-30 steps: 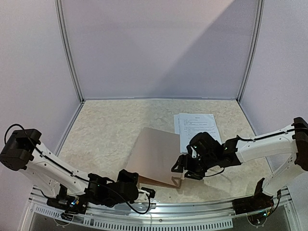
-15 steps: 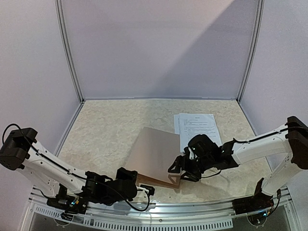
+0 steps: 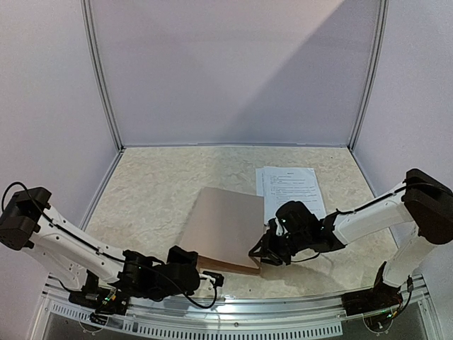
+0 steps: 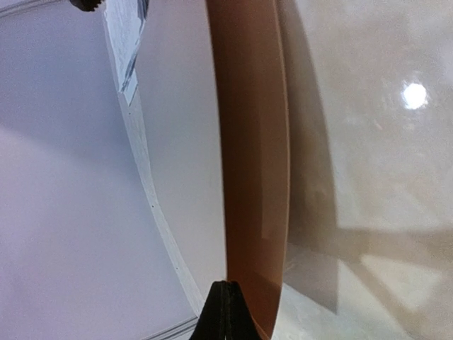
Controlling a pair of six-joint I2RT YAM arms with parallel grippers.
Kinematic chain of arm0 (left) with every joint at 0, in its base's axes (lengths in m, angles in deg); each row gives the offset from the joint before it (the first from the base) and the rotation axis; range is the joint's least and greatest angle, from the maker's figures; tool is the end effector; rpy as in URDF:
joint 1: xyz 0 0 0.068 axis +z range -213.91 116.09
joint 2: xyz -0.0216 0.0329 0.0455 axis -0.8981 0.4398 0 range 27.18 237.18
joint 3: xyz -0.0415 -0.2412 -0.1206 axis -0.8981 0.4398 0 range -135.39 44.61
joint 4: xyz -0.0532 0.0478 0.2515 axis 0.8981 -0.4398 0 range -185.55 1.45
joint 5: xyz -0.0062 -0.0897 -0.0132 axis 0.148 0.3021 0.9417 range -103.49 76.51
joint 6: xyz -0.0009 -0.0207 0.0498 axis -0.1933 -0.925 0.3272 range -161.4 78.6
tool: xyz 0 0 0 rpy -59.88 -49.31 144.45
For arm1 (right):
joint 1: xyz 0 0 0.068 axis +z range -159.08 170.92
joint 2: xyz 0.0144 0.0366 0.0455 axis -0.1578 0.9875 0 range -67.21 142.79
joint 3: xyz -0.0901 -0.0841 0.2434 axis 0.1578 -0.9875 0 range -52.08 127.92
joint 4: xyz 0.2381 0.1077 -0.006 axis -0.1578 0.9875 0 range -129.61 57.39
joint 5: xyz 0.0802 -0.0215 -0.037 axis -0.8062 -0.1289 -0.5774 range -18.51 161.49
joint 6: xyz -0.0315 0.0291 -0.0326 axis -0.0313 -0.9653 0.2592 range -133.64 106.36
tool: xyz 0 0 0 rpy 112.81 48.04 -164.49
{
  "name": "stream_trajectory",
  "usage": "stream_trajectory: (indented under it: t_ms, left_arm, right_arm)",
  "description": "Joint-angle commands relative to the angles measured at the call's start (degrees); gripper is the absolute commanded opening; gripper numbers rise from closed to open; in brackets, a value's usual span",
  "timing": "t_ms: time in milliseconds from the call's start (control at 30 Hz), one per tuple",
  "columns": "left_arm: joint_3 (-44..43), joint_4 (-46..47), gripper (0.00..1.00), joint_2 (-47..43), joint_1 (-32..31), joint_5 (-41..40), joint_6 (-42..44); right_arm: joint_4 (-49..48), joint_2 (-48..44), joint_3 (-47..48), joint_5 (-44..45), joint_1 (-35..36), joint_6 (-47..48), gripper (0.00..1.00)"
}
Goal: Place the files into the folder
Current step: Open the folder at the center of the board.
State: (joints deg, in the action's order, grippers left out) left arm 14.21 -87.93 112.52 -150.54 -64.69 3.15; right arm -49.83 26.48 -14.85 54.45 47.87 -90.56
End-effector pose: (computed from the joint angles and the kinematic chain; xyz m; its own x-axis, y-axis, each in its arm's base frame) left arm 0.0421 -0.2426 0.1323 0.3860 0.9221 0.0285 0.4602 -0.2193 0.8603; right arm 0.1534 0.2547 0.1280 -0.9774 0.2054 0.0497 0.1773 0.6691 0.7217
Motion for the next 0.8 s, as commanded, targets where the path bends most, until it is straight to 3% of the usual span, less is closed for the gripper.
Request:
stream_trajectory:
  t_ms: [0,67,100,167,200,267,333,433,567,767]
  left_arm:
    - [-2.55,-9.10,0.00,-2.40,1.59,7.04,-5.45]
    - [-3.79,-13.27,0.00,-3.36,2.75,11.03,-7.37]
    - [-4.18,-14.97,0.09,-4.25,3.33,13.03,-8.01]
    - [-4.66,-18.83,0.49,-6.67,4.89,17.71,-8.81]
    - [-4.86,-20.33,0.64,-8.31,5.64,19.42,-9.10]
    - [-5.83,-24.86,0.81,-11.91,8.13,22.58,-9.42]
    - [-8.07,-30.25,0.91,-16.76,11.24,27.43,-9.53]
    - [-12.07,-38.39,0.95,-22.82,17.96,36.03,-10.94]
    - [-12.96,-39.39,1.00,-27.05,30.11,43.02,-12.83]
    - [-16.67,-40.26,0.99,-19.85,47.45,45.37,-19.44]
  right_arm:
    - [-5.21,1.03,2.78,-2.84,-0.41,1.22,0.16]
    - [-2.59,1.60,5.31,-3.67,-0.59,2.83,0.07]
    - [-0.72,1.78,6.82,-4.01,-0.72,3.69,0.04]
    - [3.20,2.16,10.00,-4.68,-0.74,6.40,0.00]
    - [5.00,2.27,11.53,-4.98,-0.71,7.76,0.00]
    - [8.15,2.30,14.06,-5.41,-0.73,9.99,0.00]
    - [12.92,2.00,17.05,-5.03,-0.82,12.33,0.00]
    - [21.63,1.69,21.77,-3.73,-0.84,15.73,0.00]
    - [33.68,1.20,29.36,-1.89,-0.84,22.34,0.00]
    - [54.76,-0.13,40.83,4.21,-0.11,30.55,0.00]
